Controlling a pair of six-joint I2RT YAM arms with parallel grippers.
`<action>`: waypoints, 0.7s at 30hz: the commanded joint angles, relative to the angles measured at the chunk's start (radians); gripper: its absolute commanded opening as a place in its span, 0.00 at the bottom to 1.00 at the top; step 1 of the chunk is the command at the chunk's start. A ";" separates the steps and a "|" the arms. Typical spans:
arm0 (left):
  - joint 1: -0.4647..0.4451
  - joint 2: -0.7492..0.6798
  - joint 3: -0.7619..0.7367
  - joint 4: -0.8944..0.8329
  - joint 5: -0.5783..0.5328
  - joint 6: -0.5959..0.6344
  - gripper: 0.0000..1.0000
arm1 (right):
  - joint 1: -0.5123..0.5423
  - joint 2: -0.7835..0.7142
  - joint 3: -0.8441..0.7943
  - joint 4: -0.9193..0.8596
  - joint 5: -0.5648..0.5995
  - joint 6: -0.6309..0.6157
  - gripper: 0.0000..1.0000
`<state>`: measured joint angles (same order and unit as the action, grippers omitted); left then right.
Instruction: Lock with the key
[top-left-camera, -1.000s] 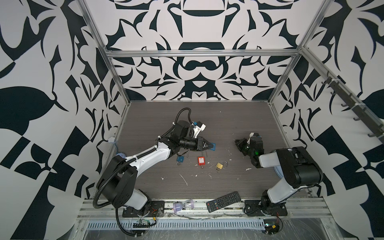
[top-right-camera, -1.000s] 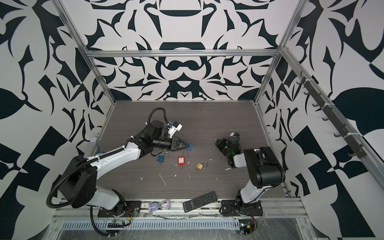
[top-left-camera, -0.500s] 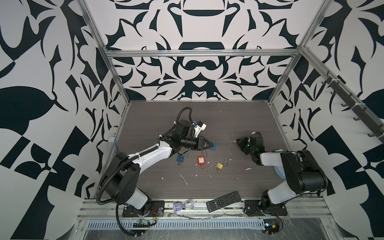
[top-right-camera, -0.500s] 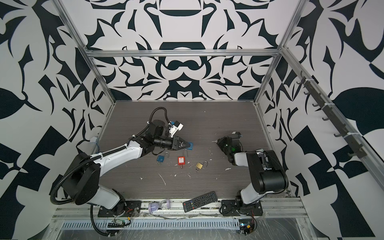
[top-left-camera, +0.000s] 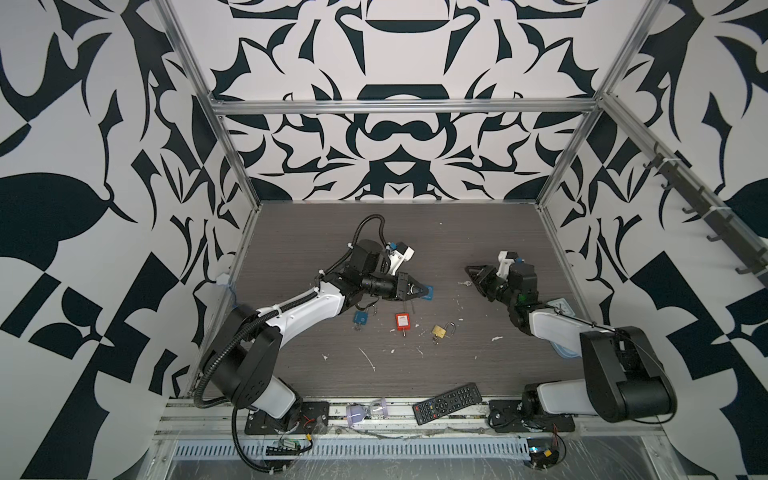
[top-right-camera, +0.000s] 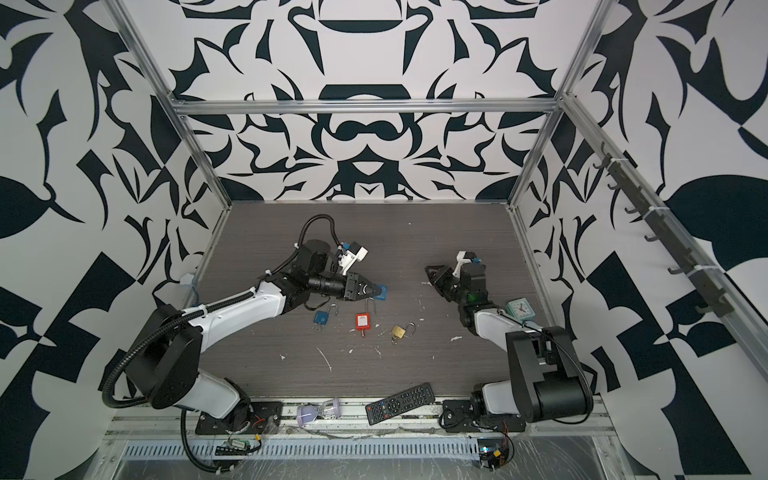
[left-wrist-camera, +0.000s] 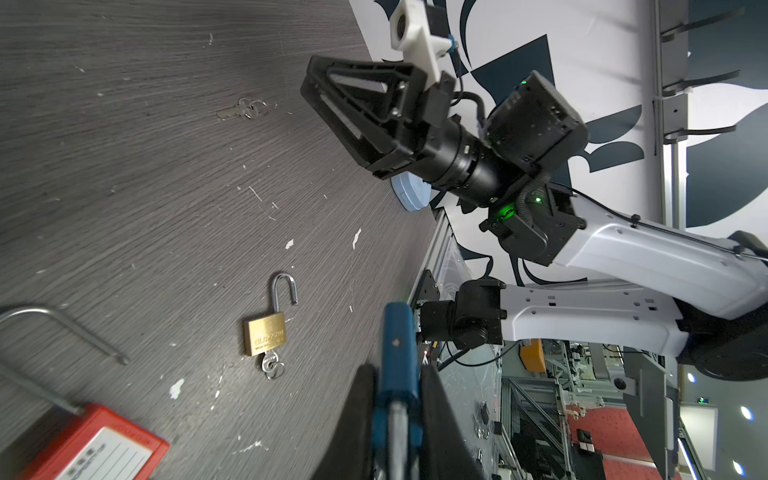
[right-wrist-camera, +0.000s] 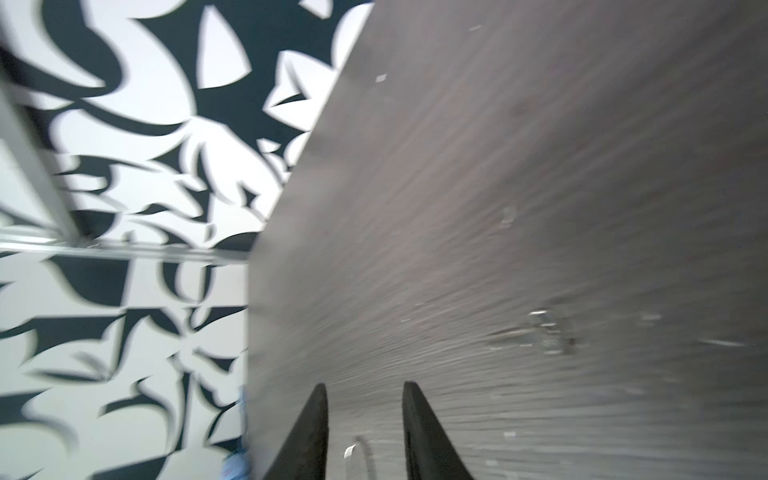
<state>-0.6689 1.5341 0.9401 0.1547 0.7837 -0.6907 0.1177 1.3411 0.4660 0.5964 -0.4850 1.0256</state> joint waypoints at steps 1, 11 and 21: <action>-0.005 0.015 0.012 0.096 0.068 -0.005 0.00 | 0.002 -0.105 -0.007 0.199 -0.301 0.060 0.41; -0.006 0.112 0.158 -0.068 0.137 0.163 0.00 | 0.004 -0.455 0.045 -0.348 -0.296 -0.081 0.43; -0.028 0.490 0.580 -0.372 0.175 0.333 0.00 | -0.001 -0.655 0.098 -0.865 -0.042 -0.233 0.41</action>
<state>-0.6804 1.9606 1.4445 -0.1036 0.9180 -0.4313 0.1200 0.7147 0.5247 -0.0998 -0.6182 0.8612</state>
